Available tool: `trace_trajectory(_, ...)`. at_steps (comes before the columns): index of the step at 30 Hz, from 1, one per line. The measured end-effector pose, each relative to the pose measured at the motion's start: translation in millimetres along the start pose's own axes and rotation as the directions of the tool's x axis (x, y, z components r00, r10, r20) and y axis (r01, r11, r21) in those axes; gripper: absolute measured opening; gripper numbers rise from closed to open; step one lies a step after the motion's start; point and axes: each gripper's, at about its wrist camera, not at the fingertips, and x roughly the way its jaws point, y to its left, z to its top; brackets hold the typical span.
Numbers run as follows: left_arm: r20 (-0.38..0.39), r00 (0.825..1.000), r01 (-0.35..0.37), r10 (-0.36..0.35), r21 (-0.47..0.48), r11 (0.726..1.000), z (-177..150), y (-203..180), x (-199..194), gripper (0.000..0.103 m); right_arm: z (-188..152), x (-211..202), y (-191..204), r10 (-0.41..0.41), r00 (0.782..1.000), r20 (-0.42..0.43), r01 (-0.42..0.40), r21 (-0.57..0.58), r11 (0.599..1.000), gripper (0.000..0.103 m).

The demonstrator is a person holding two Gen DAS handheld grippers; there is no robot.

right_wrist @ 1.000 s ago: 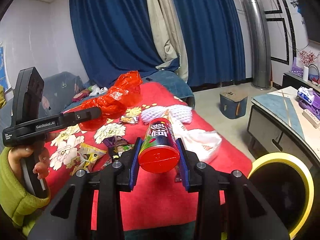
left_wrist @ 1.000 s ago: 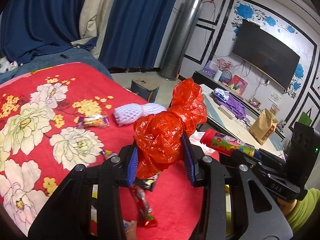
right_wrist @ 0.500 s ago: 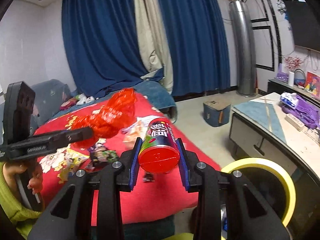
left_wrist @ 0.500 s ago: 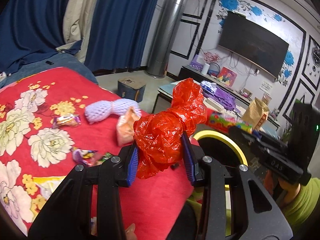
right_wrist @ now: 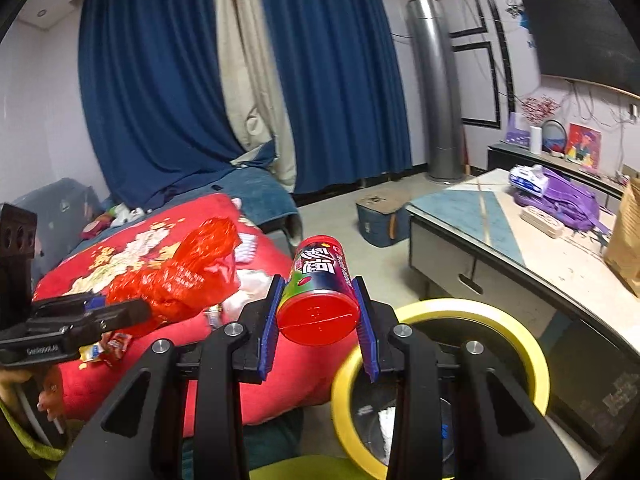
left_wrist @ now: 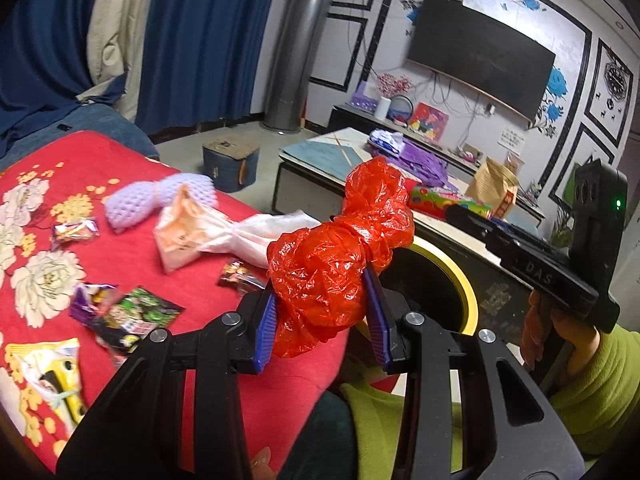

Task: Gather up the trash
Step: 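Carry the red bag and candy tube with both tools over the yellow bin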

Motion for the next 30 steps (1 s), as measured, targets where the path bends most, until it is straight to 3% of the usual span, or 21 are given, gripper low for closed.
trace_trajectory(11,-0.127,0.990,0.073,-0.062,0.082,0.994,-8,-48,65,0.031,-16,-9,-50,-0.137,0.990,-0.028,0.139,0.066,0.988,0.032)
trace_trajectory(16,-0.189,0.978,0.114,-0.088,0.128,0.985,-14,-67,94,0.031,-27,0,-67,-0.192,0.978,-0.085,0.199,0.080,0.977,0.032)
trace_trajectory(30,-0.294,0.953,0.135,-0.079,0.176,0.975,-26,-85,148,0.032,-53,25,-102,-0.234,0.952,-0.198,0.264,0.139,0.955,0.032)
